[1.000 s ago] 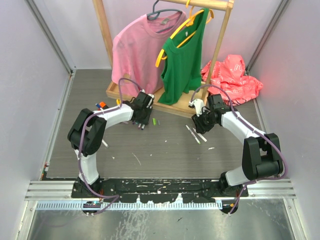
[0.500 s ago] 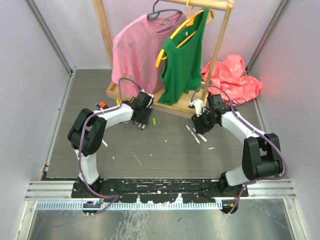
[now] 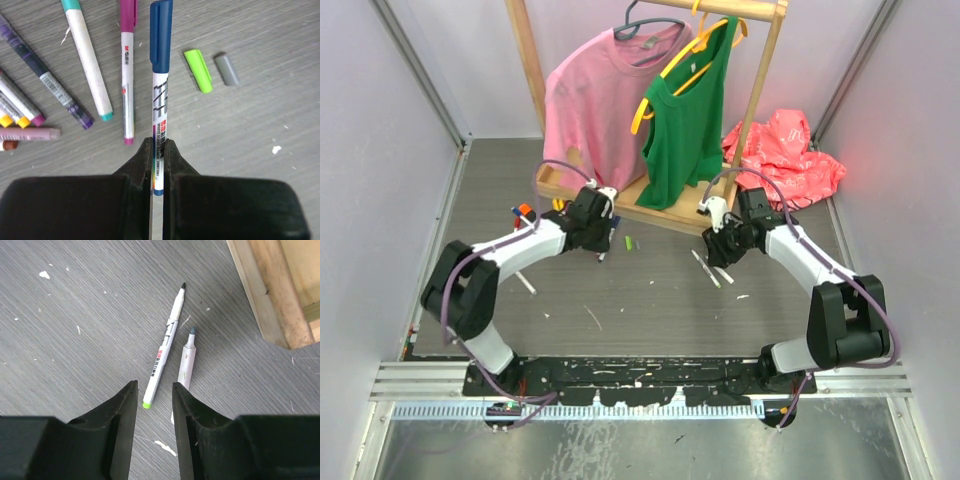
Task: Open the pen caps
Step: Pick up the pen from the center of the board, then open the pen cap from the pen.
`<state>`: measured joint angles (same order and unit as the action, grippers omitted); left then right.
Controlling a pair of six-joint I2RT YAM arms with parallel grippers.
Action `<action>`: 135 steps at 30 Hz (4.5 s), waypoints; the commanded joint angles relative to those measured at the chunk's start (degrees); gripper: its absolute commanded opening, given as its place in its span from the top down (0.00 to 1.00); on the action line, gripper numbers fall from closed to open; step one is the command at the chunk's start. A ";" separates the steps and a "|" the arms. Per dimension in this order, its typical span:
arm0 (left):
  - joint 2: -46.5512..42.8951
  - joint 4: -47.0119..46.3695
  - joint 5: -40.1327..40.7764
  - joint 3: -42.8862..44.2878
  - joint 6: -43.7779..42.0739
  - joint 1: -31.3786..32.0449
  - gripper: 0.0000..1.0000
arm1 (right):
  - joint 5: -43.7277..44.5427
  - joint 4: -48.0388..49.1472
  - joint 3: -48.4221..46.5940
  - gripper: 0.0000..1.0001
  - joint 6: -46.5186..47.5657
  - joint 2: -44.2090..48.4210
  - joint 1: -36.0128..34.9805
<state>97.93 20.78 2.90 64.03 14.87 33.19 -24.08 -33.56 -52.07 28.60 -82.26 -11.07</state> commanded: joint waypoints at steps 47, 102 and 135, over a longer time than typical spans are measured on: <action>-21.04 -76.74 21.17 -32.10 14.49 35.54 1.00 | -35.39 81.50 27.04 0.15 -68.21 20.71 -1.98; -26.07 -81.05 -21.36 -33.22 37.55 12.97 0.01 | -49.38 39.91 13.02 0.99 -33.08 16.50 -2.37; -4.92 -92.65 -24.55 -26.81 43.04 12.13 0.75 | -49.44 37.44 12.87 0.99 -31.83 14.47 -2.37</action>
<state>95.79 -75.26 -22.46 36.71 62.52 44.69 -71.81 3.03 -36.49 -4.38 -67.99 -13.32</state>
